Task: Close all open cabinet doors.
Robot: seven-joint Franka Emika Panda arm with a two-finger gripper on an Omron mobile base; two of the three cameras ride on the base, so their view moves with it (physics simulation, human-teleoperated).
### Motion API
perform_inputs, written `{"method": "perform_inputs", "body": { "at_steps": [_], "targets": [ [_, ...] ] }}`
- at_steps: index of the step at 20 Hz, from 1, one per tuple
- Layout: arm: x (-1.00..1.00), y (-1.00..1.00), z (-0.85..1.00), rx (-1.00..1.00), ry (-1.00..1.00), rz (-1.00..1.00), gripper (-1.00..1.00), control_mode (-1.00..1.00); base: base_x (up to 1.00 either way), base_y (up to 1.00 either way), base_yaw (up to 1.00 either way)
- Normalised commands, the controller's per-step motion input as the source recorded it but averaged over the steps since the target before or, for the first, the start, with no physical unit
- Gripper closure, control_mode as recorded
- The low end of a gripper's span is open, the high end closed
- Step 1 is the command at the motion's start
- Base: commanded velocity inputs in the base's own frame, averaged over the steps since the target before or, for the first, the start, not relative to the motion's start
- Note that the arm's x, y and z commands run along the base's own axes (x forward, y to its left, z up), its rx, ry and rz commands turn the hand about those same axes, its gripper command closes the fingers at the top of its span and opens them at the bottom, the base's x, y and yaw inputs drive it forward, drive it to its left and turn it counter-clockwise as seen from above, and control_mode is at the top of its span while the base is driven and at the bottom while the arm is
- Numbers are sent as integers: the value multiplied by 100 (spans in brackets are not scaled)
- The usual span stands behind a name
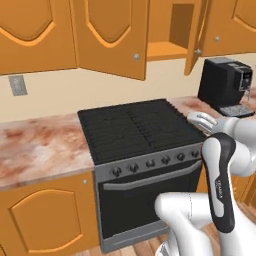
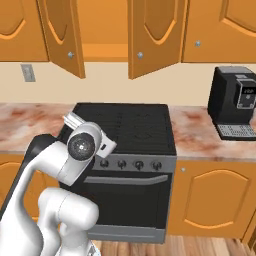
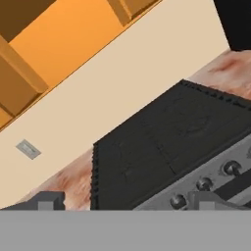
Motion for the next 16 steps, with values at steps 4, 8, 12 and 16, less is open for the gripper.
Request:
{"method": "perform_inputs", "body": {
  "at_steps": [4, 8, 12, 16],
  "targets": [
    [0, 0, 0, 0, 0, 0, -100, 100, 66, 0, 24],
    [0, 0, 0, 0, 0, 0, -100, 100, 52, 0, 15],
    [0, 0, 0, 0, 0, 0, -100, 100, 35, -5, 9],
    [0, 0, 0, 0, 0, 0, -100, 100, 26, -23, 6]
  ]
}}
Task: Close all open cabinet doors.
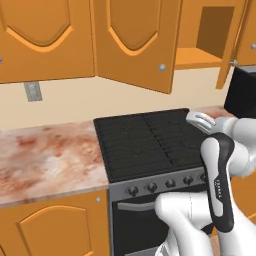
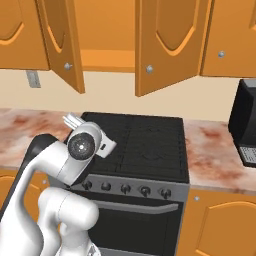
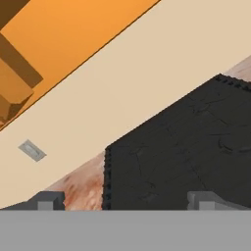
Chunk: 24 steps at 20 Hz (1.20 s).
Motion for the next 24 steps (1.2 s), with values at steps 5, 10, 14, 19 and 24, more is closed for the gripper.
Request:
{"method": "perform_inputs", "body": {
  "at_steps": [5, 10, 14, 19, 24],
  "targets": [
    [0, 0, 0, 0, 0, 0, -100, 100, 30, -34, 5],
    [0, 0, 0, 0, 0, 0, -100, 100, 31, -30, 4],
    [0, 0, 0, 0, 0, 0, -100, 100, 46, -1, 0],
    [0, 0, 0, 0, 0, 0, -100, 100, 47, -8, 0],
    [0, 0, 0, 0, 0, 0, -100, 100, 42, -17, 0]
  ]
}}
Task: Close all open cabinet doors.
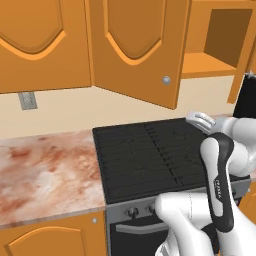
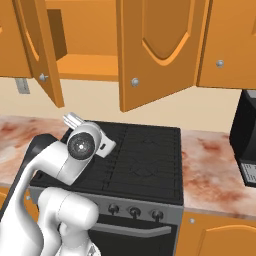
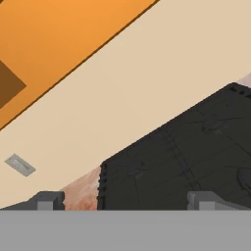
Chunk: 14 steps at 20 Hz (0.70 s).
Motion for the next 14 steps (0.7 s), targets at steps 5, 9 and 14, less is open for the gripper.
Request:
{"method": "perform_inputs", "body": {
  "at_steps": [5, 9, 14],
  "targets": [
    [0, 0, 0, 0, 0, 0, -100, 100, 45, -16, 0],
    [0, 0, 0, 0, 0, 0, -100, 100, 45, -10, 0],
    [0, 0, 0, 0, 0, 0, -100, 100, 27, -9, 0]
  ]
}}
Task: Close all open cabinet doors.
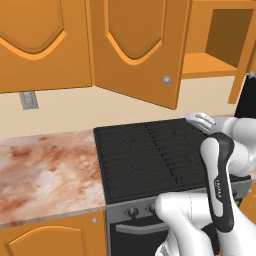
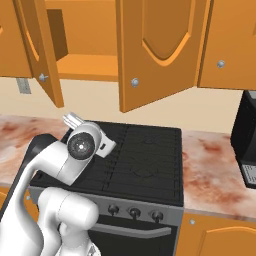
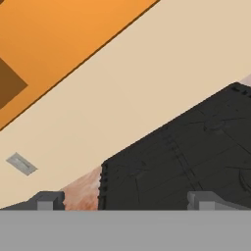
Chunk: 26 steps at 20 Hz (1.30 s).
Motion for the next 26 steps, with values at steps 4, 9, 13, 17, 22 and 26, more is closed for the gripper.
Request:
{"method": "perform_inputs", "body": {
  "at_steps": [4, 9, 13, 17, 22, 26],
  "targets": [
    [0, 0, 0, 0, 0, 0, -100, 100, 6, -4, 0],
    [-10, -1, -3, 0, -1, 0, -100, -100, 0, 0, 0],
    [-77, -20, -4, 0, -8, 0, -100, -100, 0, 0, 0],
    [-59, -64, 0, 3, -4, 0, -100, -100, 0, 0, 0],
    [-34, -73, 0, 3, -8, 2, -100, -100, 0, 0, 0],
    [-5, -71, 3, 1, -13, 5, -100, -100, 0, 0, 0]
  ]
}}
